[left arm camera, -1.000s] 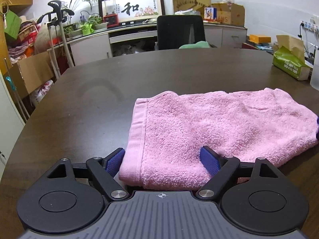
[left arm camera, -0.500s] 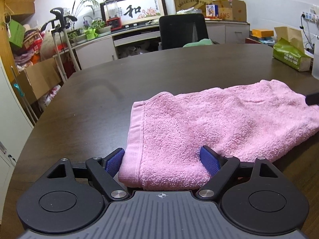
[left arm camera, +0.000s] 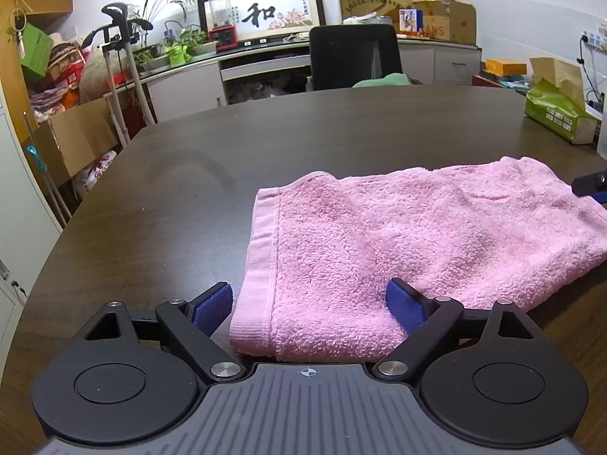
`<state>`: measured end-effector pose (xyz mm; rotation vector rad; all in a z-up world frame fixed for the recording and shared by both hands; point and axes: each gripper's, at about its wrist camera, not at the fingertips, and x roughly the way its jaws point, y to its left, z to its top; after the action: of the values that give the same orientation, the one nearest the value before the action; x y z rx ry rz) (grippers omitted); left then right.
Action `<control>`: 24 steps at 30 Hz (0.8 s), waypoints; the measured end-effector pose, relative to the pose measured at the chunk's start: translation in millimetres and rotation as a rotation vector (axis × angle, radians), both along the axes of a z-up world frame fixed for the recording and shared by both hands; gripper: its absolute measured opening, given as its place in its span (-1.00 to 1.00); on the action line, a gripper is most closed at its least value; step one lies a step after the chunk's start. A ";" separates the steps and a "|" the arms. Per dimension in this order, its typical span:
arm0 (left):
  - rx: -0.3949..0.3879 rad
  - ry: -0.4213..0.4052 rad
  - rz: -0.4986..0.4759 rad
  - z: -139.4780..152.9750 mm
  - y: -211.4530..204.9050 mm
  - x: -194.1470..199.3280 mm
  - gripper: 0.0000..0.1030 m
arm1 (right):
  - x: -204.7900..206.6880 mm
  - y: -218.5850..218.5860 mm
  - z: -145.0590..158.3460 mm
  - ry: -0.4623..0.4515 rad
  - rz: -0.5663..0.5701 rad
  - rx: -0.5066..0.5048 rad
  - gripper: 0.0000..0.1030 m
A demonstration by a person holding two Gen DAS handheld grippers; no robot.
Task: Fold towel
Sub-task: 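Grasp a corner of the folded towel with the right tool and lift it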
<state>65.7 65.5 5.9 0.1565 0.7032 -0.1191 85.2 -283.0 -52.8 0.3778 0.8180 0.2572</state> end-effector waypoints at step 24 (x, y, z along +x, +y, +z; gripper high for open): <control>-0.037 -0.038 0.072 9.3 21.4 3.2 0.97 | -20.3 -7.8 16.4 -0.120 -0.019 0.249 -0.88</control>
<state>68.9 86.9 15.3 0.0978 0.6673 -0.0601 64.9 -290.8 -36.4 0.5979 0.6655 0.3617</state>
